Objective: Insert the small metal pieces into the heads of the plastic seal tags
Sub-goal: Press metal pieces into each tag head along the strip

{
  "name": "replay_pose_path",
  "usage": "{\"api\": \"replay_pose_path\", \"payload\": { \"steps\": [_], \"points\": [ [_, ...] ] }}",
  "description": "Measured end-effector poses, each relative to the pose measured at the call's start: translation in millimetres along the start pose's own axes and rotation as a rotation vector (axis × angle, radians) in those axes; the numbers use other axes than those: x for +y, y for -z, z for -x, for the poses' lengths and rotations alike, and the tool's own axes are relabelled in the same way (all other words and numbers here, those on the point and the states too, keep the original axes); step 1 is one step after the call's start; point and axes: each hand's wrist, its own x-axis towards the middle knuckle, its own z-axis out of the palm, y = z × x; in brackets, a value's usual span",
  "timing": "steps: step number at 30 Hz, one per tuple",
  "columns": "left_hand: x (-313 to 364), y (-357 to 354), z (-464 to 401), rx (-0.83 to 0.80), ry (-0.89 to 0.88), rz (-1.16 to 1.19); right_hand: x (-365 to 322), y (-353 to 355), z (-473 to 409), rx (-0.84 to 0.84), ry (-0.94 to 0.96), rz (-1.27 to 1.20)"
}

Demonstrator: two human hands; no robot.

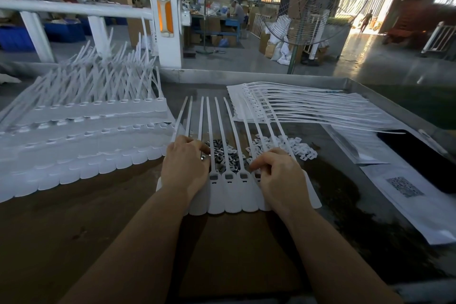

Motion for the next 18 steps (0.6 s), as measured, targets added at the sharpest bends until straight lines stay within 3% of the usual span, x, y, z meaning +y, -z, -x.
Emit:
{"api": "replay_pose_path", "payload": {
  "steps": [8,18],
  "points": [
    [-3.0,0.1,-2.0,-0.070,-0.023,-0.065,-1.0,-0.4,0.9,-0.004,-0.007,-0.002],
    [-3.5,0.4,0.0,0.007,-0.002,0.012,-3.4,0.5,2.9,-0.014,-0.018,-0.023]
  ]
}}
